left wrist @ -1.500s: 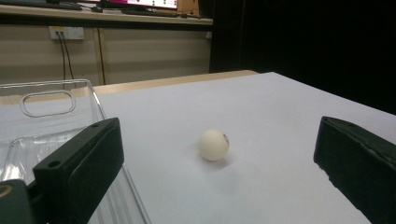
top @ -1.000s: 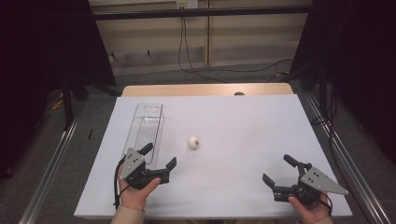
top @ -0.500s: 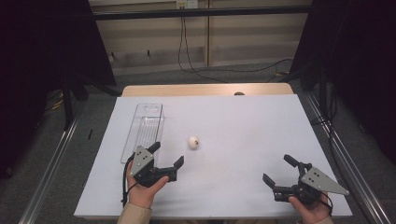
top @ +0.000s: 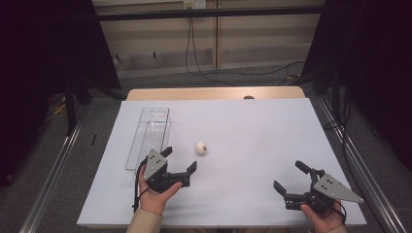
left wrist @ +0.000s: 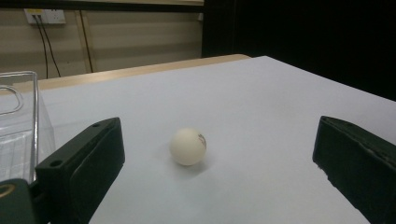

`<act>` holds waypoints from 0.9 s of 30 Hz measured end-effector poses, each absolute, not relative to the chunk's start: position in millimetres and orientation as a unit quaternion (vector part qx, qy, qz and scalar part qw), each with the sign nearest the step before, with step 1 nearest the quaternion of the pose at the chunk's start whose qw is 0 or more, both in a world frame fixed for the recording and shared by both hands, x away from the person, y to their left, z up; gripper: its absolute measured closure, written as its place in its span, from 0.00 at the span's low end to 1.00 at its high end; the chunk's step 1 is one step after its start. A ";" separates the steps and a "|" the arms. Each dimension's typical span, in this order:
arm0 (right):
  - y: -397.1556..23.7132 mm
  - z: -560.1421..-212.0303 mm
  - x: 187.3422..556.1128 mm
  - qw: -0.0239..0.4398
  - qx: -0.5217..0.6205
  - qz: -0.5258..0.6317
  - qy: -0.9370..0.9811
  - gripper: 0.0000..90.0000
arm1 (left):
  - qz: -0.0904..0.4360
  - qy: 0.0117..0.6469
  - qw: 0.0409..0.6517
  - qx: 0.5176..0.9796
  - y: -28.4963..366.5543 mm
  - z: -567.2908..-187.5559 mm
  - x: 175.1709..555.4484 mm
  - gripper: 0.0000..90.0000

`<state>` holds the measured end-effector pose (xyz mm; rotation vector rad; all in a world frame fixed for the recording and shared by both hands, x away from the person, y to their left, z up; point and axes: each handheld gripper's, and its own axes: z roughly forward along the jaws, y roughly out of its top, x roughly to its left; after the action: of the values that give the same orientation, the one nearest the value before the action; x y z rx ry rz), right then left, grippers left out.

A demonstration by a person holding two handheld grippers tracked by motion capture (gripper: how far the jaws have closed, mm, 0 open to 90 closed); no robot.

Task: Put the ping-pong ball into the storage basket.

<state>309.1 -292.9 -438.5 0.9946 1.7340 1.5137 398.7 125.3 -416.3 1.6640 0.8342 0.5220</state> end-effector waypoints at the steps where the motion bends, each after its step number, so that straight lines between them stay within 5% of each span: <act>1: -292.8 -438.5 309.0 0.312 0.378 0.573 0.657 0.02 | 0.220 0.356 0.568 0.708 124.5 -416.4 398.7 0.03; 27: -293.2 -438.3 309.4 0.312 0.373 0.575 0.658 0.02 | 0.212 0.363 0.553 0.720 108.9 -422.0 409.6 0.03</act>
<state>309.4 -293.2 -438.3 0.9849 1.7362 1.5178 409.6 108.9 -422.0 1.7016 0.8577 0.5011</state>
